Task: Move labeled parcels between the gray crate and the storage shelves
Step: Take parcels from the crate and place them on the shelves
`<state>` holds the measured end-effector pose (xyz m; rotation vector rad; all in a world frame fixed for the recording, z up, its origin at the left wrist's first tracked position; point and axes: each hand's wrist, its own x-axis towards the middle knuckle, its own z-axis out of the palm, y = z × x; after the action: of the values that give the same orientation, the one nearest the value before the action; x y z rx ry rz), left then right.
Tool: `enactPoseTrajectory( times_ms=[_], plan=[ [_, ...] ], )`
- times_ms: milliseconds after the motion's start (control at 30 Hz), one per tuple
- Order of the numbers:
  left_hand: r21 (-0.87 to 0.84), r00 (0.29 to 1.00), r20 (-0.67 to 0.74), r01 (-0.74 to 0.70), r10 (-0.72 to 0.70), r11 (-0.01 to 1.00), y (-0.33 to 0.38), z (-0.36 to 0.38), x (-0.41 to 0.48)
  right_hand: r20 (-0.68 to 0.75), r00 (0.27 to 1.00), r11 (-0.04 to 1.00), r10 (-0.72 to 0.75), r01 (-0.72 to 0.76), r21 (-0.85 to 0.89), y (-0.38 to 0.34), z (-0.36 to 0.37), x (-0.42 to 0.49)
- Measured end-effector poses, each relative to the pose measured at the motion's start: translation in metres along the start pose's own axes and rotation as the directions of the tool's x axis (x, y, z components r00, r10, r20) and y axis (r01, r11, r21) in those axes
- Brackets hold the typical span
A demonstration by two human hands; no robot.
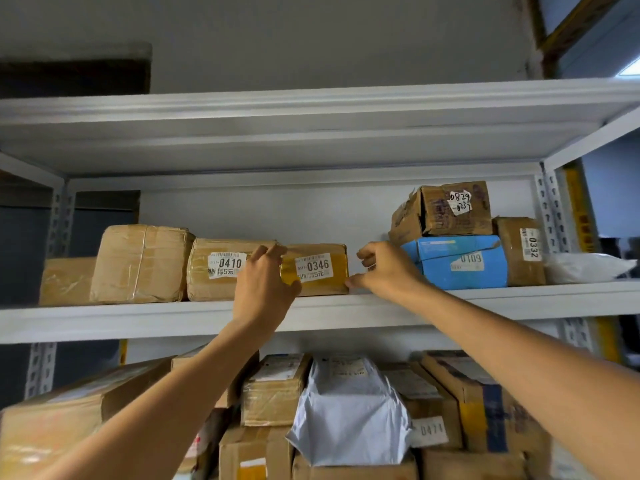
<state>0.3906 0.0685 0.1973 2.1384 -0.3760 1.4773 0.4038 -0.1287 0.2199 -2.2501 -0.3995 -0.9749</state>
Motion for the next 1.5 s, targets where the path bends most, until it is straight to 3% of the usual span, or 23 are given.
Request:
enactPoseTrajectory(
  times_ms=[167,333,467,667,767,933,1067,1167,1300,1400,1500],
  plan=[
    [0.047,0.989,0.138,-0.061,0.054,0.997,0.036,0.008,0.003,0.053,0.997,0.944,-0.05,0.065,-0.323,0.021,-0.062,-0.027],
    [0.121,0.938,0.307,-0.205,0.16,0.971,0.086,0.031,0.006,0.027,0.999,0.794,0.036,-0.012,-0.608,0.041,-0.126,-0.053],
    [0.157,0.919,0.344,-0.258,0.192,0.953,0.114,0.046,0.014,0.018,0.996,0.739,0.09,-0.055,-0.672,0.055,-0.159,-0.061],
    [0.272,0.919,0.348,-0.288,0.185,0.918,0.141,0.06,0.024,0.048,0.999,0.724,0.016,0.022,-0.689,0.078,-0.181,-0.044],
    [0.316,0.939,0.303,-0.262,0.164,0.912,0.16,0.063,0.038,0.026,0.999,0.781,-0.041,0.048,-0.623,0.089,-0.194,-0.026],
    [0.222,0.968,0.243,-0.112,0.056,0.969,0.193,0.068,0.064,-0.024,0.992,0.848,-0.122,0.091,-0.522,0.101,-0.21,0.002],
    [0.125,0.95,0.313,-0.044,0.003,0.991,0.207,0.084,0.081,-0.064,0.985,0.871,-0.162,0.112,-0.479,0.111,-0.212,0.033],
    [0.088,0.917,0.398,-0.025,-0.012,0.996,0.211,0.097,0.09,-0.116,0.98,0.931,-0.164,0.115,-0.348,0.116,-0.203,0.054],
    [-0.158,0.884,0.448,0.225,-0.133,0.961,0.204,0.114,0.1,-0.114,0.992,0.998,-0.048,0.044,-0.041,0.116,-0.192,0.068],
    [-0.404,0.866,0.493,0.311,-0.082,0.86,0.203,0.126,0.099,-0.058,0.998,0.992,0.016,-0.009,0.125,0.12,-0.184,0.071],
    [-0.512,0.88,0.467,0.351,-0.089,0.784,0.205,0.136,0.102,-0.069,0.996,0.971,0.061,-0.043,0.237,0.12,-0.18,0.074]
  ],
)
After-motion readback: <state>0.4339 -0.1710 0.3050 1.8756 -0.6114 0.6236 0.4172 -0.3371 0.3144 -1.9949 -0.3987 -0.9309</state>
